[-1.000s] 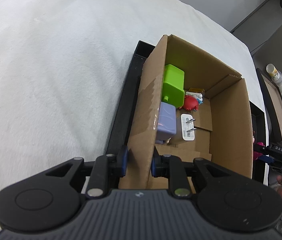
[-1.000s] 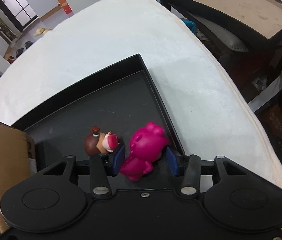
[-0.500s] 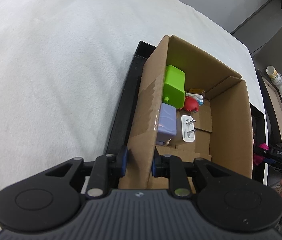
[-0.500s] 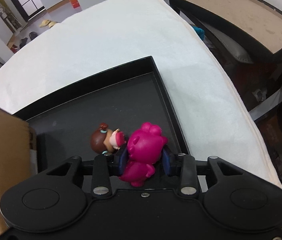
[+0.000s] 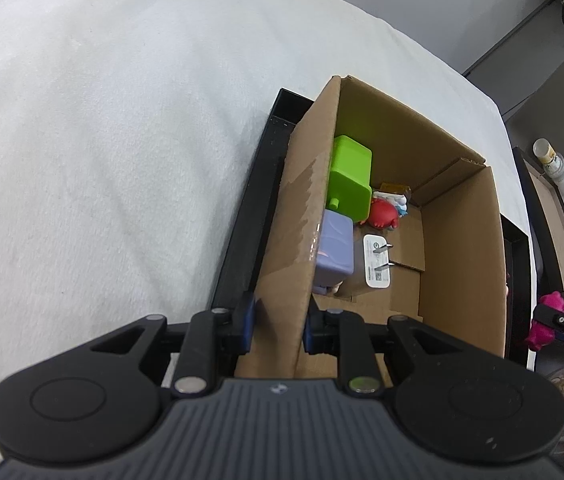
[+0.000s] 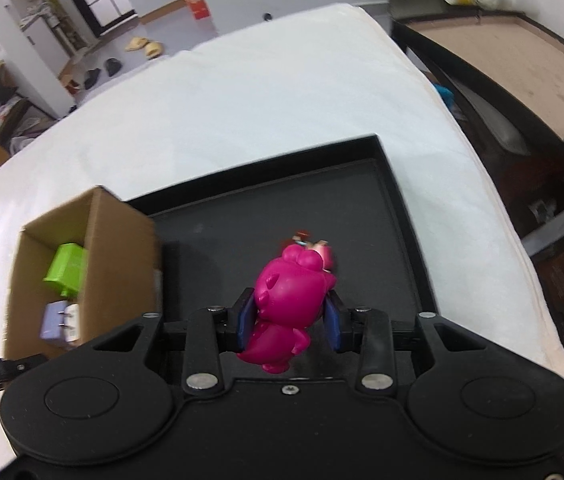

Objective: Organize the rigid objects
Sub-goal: 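Carry the pink pig into the cardboard box and open the right tool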

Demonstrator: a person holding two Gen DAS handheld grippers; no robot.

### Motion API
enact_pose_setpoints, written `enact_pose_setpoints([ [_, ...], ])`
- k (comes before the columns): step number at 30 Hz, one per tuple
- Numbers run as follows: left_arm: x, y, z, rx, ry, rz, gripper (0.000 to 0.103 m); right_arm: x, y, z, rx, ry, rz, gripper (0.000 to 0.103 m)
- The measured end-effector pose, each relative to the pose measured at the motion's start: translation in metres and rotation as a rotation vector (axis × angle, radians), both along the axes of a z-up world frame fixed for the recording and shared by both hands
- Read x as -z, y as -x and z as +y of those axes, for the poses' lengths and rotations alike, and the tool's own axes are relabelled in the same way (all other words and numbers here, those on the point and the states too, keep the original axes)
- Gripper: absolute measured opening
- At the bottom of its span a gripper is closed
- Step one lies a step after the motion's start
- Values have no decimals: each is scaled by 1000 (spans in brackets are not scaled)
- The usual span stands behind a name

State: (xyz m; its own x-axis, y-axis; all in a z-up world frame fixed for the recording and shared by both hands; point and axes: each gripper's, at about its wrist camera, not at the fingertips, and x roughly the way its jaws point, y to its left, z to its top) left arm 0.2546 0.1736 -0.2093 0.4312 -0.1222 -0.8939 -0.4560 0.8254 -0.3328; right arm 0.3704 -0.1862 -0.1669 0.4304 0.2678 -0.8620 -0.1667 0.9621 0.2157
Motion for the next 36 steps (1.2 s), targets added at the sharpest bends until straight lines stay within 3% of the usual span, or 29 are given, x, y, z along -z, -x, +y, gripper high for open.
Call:
enact_pose_setpoints([
  [21,0,2,5,17,25,-16,23,-54,13,71,-142,7,-91,35],
  [36,2,3,9,35,48,-22,24,-61,15,130,-263,23,-95,35],
])
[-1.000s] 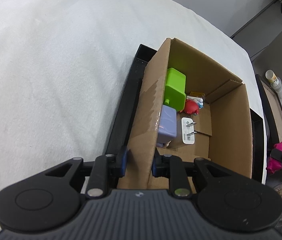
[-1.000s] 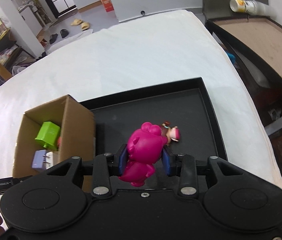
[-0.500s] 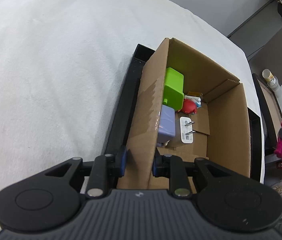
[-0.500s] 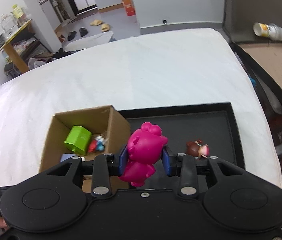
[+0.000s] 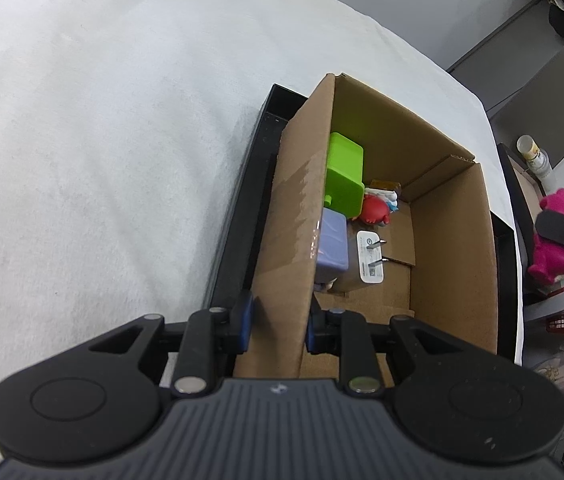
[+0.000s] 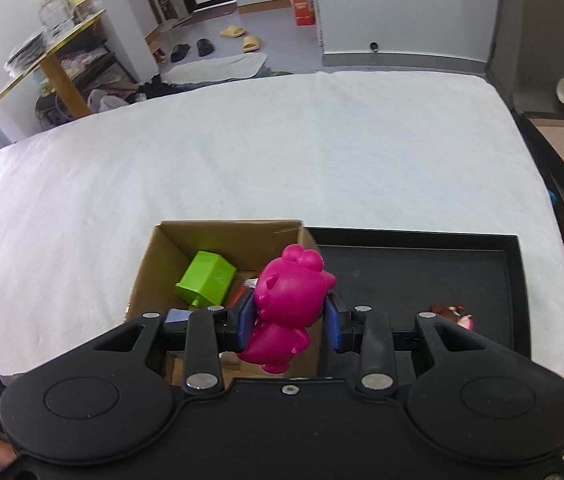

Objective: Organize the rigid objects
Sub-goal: 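Carry the pink pig into the cardboard box and open the right tool, then move the right tool to the brown-haired doll and grasp it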

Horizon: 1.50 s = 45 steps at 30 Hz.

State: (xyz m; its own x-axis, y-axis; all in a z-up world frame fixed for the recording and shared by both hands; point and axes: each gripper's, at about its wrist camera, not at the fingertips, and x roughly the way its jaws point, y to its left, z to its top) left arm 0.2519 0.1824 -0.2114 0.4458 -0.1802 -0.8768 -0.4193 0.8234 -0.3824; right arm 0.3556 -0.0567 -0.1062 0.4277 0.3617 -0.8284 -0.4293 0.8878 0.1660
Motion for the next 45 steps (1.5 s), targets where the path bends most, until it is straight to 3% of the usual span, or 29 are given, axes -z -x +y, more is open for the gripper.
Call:
enact_pose_setpoints([
  [15,1,0,3,21,0,-7,24,19,-5,32,-55,47,-19,36],
  [23,1,-2,2,24,-2,-9,24,19,-5,36,-53,62,-43,42],
  [34,0,-1,-2,12,-14,-6,24,10,5,5,-5,48,-25,45],
  [45,1,-5,-7,2,-20,12,24,1,11,-44,73,37,-33,58],
])
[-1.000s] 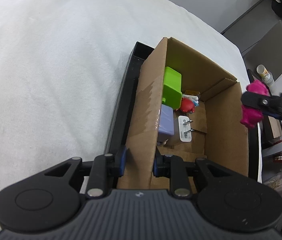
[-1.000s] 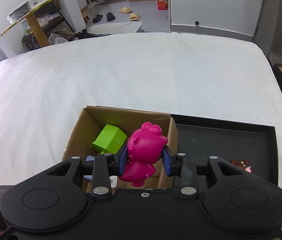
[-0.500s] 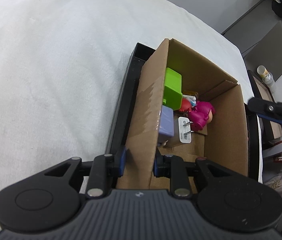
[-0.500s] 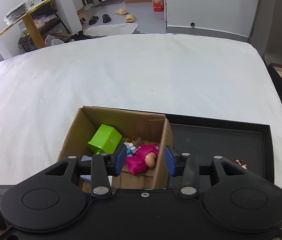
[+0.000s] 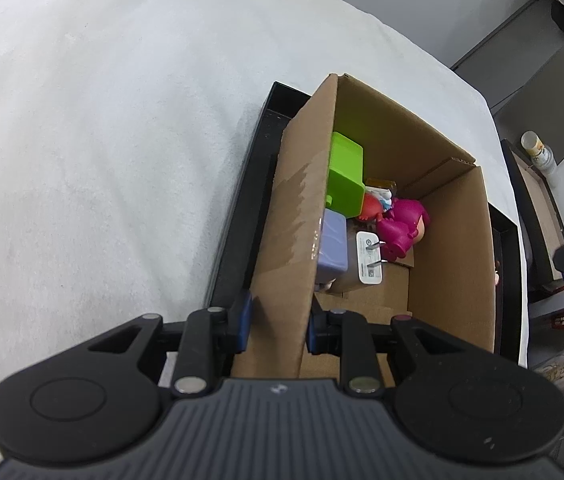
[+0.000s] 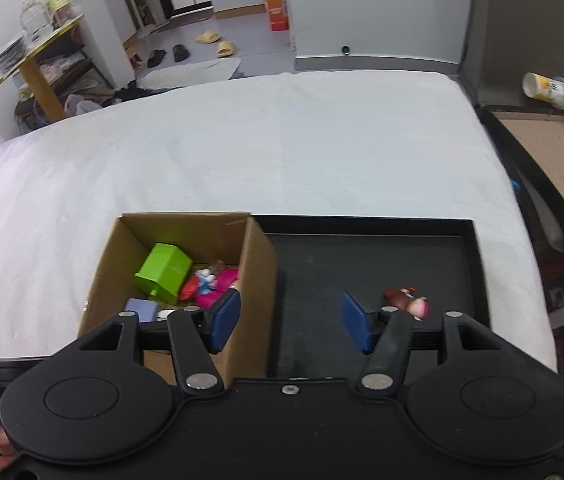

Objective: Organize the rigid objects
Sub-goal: 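Move the right tool to the brown-haired doll and grasp it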

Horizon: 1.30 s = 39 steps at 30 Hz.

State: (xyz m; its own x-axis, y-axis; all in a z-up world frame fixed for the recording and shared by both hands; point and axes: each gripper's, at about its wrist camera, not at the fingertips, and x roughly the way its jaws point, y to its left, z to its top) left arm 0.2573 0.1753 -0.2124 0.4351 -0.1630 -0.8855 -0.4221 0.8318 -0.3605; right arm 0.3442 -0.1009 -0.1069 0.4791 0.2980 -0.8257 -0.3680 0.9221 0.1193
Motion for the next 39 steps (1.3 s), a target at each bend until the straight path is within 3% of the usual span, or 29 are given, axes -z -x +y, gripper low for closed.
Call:
enact_pose_setpoints([
  [4,0,0,-1,-1,-5,2,24,2,1,-14,23,7,-10,66],
  [7,-1,-1,-2,1,-14,4,24,3,1,-25,41,14,-25,77],
  [14,-1,-3,-5,1,-25,14,24,8,-1,-45,53,20,-44,87],
  [24,-1,-6,-7,-3,-34,27,24,45,-14,-69,80,0,13,89],
  [27,0,-7,-6,-11,-29,32,24,53,-14,-71,87,-3,12,95],
  [39,2,-10,-5,-6,-26,44,24,88,-36,-72,111,-3,19,92],
])
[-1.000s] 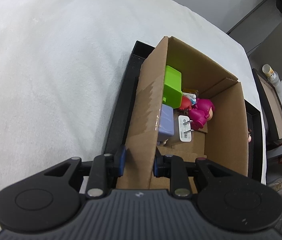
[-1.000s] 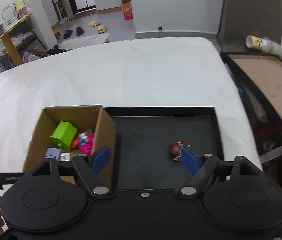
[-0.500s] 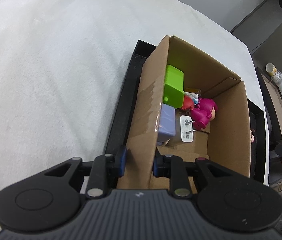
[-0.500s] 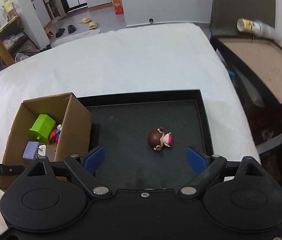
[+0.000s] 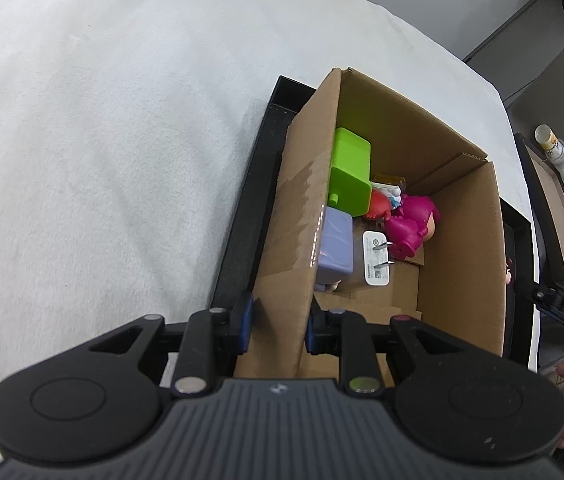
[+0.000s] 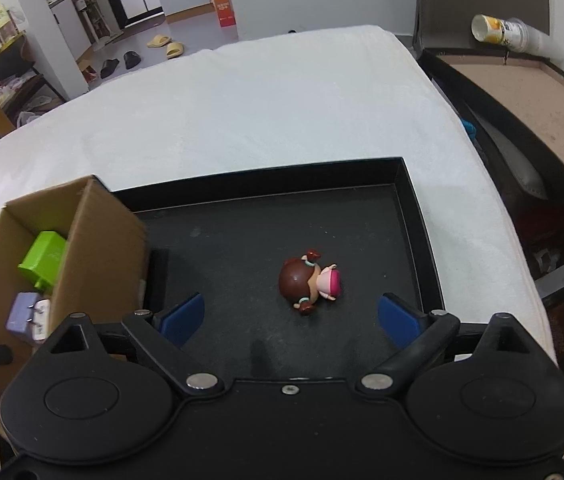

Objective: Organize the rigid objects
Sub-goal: 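Move the right tool to the brown-haired doll and grasp it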

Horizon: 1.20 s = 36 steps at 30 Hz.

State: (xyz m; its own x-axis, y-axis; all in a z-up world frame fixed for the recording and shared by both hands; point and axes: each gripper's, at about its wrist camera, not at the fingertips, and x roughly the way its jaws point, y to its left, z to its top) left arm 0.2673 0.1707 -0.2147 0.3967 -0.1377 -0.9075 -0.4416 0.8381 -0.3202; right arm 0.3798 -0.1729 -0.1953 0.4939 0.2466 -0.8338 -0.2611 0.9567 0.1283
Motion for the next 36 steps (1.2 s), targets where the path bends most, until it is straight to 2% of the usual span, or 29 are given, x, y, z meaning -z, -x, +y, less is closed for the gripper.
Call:
enact_pose_setpoints([
  [4,1,0,0,7,4,2,24,13,-9,2,10,10,13,82],
  [11,4,-1,1,25,8,0,24,30,-20,8,28,15,39,70],
  [15,5,-1,1,31,8,2,24,35,-23,12,41,26,45,67],
  [16,6,-1,1,32,8,3,24,36,-24,12,40,28,45,63],
  [19,6,-2,1,29,10,3,24,40,-26,13,30,42,53,43],
  [29,6,0,1,20,7,-1,24,20,-10,9,3,47,34,42],
  [36,5,1,0,11,3,-4,24,-7,5,18,-37,31,22,43],
])
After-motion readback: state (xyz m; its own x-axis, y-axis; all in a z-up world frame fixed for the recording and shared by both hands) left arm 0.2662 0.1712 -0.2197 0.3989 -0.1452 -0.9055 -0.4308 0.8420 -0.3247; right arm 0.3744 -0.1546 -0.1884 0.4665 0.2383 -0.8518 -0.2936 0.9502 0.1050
